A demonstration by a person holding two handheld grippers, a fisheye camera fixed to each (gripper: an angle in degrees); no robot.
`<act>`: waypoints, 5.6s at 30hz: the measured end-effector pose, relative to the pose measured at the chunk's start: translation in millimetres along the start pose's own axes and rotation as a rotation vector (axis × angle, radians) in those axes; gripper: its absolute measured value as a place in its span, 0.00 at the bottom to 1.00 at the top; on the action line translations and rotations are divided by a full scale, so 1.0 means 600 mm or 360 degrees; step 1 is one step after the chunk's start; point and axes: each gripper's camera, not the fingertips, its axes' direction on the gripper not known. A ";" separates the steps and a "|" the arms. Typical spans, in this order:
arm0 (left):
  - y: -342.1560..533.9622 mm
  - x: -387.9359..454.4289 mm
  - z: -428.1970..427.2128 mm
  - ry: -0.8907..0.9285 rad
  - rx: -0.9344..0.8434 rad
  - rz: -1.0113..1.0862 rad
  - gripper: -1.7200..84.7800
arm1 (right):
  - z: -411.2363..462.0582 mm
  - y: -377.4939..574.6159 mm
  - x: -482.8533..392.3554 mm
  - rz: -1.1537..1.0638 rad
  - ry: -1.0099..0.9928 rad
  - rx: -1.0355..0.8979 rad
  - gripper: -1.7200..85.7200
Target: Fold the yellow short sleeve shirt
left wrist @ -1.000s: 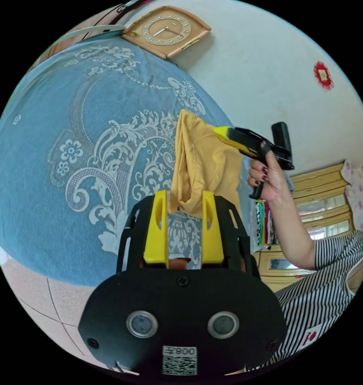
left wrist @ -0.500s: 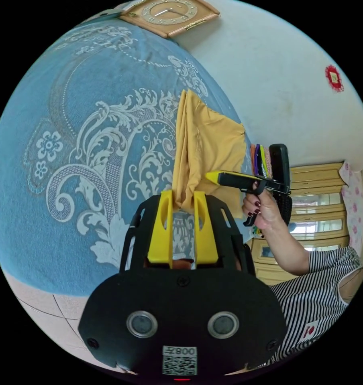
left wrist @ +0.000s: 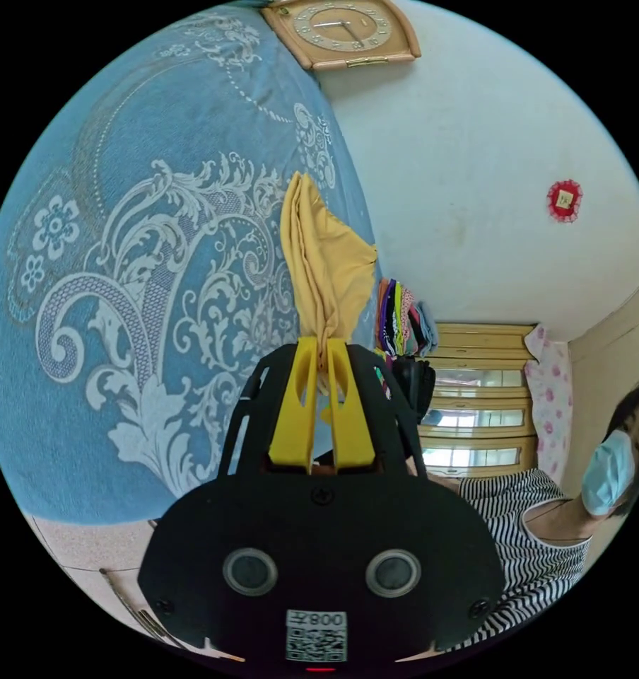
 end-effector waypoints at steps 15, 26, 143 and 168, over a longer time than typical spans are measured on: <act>-0.011 0.064 -0.030 0.0174 0.0039 -0.0083 0.04 | -0.001 0.121 0.091 0.0434 -0.0634 0.0573 0.10; -0.016 0.077 -0.039 0.0189 0.0096 -0.0133 0.05 | 0.003 0.201 0.098 0.0496 -0.0696 0.0699 0.12; -0.169 0.202 1.465 0.0393 -0.0514 0.0480 0.05 | -1.094 0.952 0.689 -0.0251 -0.0659 0.1463 0.02; -0.803 0.227 2.494 0.0134 -0.1033 0.0619 0.05 | -1.682 0.594 1.103 0.0268 0.0434 0.1589 0.03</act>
